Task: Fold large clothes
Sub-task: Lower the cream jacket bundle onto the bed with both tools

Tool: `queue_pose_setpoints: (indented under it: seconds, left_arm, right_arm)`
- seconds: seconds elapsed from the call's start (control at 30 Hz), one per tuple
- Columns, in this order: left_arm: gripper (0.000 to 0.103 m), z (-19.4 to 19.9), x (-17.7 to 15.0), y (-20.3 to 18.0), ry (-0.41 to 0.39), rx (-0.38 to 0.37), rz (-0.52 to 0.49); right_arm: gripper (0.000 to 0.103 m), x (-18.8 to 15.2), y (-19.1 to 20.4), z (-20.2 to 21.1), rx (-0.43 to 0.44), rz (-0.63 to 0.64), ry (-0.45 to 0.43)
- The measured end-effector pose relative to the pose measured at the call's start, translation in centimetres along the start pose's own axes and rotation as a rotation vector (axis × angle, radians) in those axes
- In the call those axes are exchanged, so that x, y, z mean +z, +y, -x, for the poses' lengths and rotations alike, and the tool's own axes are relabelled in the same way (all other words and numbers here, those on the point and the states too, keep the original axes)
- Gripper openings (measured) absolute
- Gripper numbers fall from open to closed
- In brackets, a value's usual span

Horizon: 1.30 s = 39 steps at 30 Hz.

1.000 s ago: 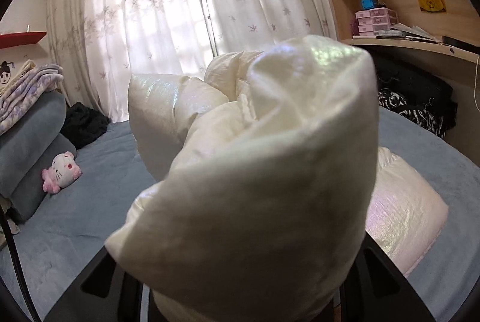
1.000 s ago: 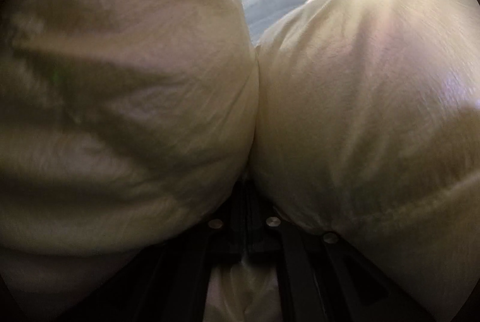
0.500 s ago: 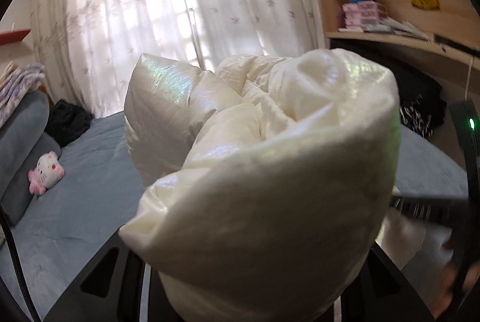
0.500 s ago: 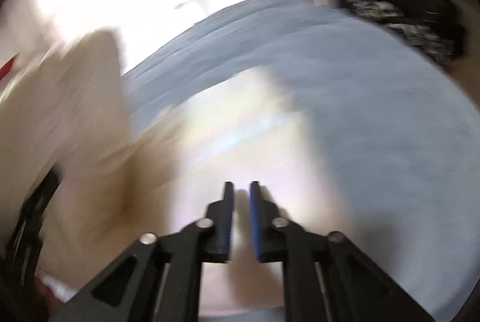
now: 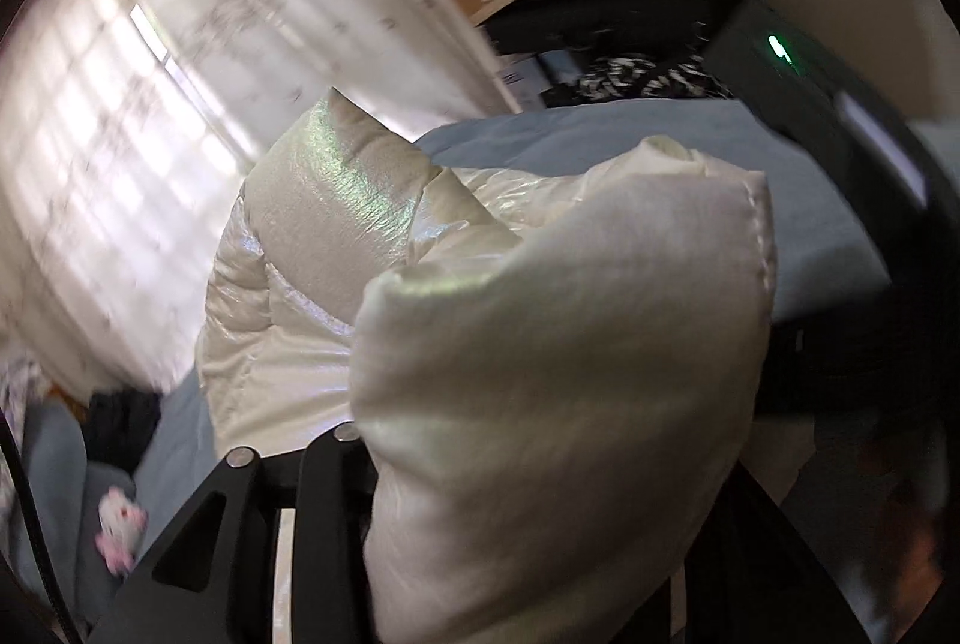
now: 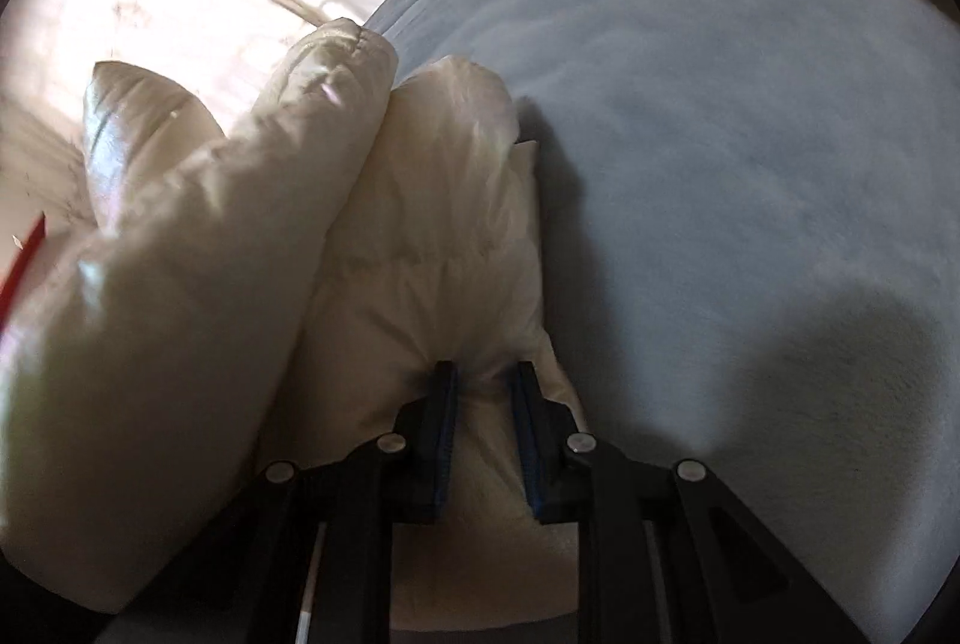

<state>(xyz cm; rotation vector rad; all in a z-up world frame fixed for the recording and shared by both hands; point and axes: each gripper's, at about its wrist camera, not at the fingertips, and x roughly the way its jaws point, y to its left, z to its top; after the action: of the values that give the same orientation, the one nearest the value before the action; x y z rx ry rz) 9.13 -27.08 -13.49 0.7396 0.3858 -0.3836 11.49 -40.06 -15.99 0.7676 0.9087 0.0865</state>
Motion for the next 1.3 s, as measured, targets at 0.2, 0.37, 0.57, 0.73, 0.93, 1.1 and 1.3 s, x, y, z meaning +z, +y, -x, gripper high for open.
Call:
queue_pose_setpoints:
  seconds: [0.2,0.37,0.57,0.73,0.93,1.1,1.3]
  left_arm:
    - [0.056,-1.1,-1.4,-3.8,-0.065,0.042,-0.115]
    - [0.076,-0.7,-1.0,-3.6,-0.065,-0.028,-0.092]
    - [0.101,0.6,-0.8,-2.6,-0.078,-0.161,-0.130]
    - [0.102,1.8,-0.4,-0.5,-0.050,-0.283,-0.107]
    - [0.102,4.8,0.8,3.7,-0.050,-0.419,-0.009]
    - [0.102,6.9,0.6,8.5,-0.054,-0.437,0.087]
    - [0.102,4.2,-1.0,15.2,0.087,-0.385,0.286]
  right_arm:
    - [0.022,-0.1,-2.6,1.9,-0.008,-0.101,-0.026]
    - [0.022,-0.2,-2.4,3.4,-0.091,-0.112,-0.058]
    - [0.029,0.4,0.1,4.5,-0.136,-0.042,-0.094]
    - [0.046,0.8,1.8,7.0,-0.127,-0.016,-0.141]
    - [0.054,1.2,4.1,9.2,-0.074,0.021,-0.203]
    - [0.060,1.6,7.1,9.8,-0.032,0.111,-0.208]
    - [0.070,3.3,10.5,8.2,0.002,0.194,-0.178]
